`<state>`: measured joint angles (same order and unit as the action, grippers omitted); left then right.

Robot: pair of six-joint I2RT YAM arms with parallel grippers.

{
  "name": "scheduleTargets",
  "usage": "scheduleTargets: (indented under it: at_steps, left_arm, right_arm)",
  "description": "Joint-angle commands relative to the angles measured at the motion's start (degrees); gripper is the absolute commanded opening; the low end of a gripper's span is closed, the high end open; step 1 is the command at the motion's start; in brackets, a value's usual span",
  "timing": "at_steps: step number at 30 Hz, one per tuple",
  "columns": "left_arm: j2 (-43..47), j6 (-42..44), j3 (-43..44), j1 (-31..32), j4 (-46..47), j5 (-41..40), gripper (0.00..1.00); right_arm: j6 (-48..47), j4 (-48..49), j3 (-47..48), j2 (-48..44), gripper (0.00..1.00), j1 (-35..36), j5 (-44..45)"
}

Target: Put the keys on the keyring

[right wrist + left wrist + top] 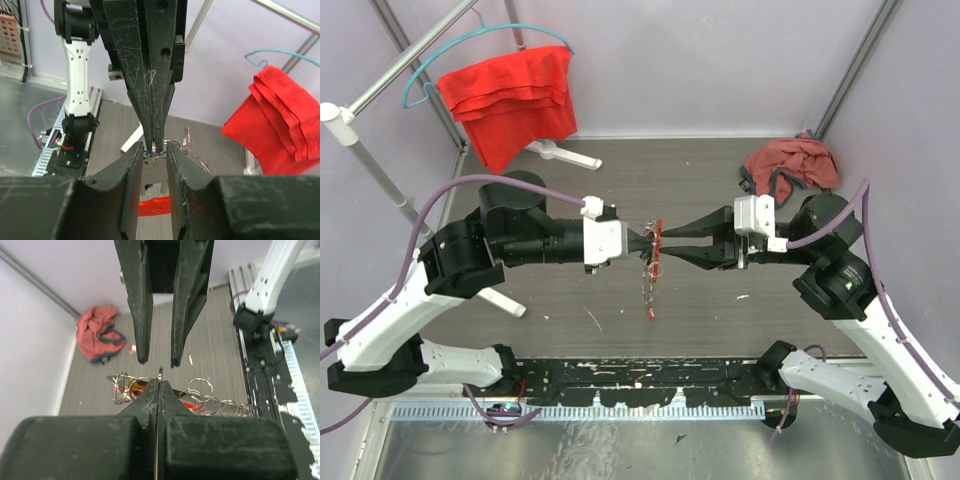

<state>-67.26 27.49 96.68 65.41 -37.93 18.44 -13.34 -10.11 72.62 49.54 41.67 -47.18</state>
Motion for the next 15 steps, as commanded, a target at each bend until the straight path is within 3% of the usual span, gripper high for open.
scheduleTargets:
  at_steps: [1, 8, 15]
  left_arm:
    - [-2.85, 2.74, 7.7, 0.1, -15.19, -4.25, 0.0]
    - [-11.34, 3.37, 19.28, 0.18, -32.41, -10.95, 0.0]
    - [-15.9, 4.05, 24.11, 3.05, -39.53, -20.94, 0.0]
  right_arm:
    - [-6.31, -10.29, 3.13, 0.72, 0.32, 0.15, 3.48]
    - [-6.05, -12.53, 0.08, 2.27, 0.34, 0.16, 3.63]
    - [-4.19, -9.22, -2.78, 3.98, 0.35, 0.14, 1.87]
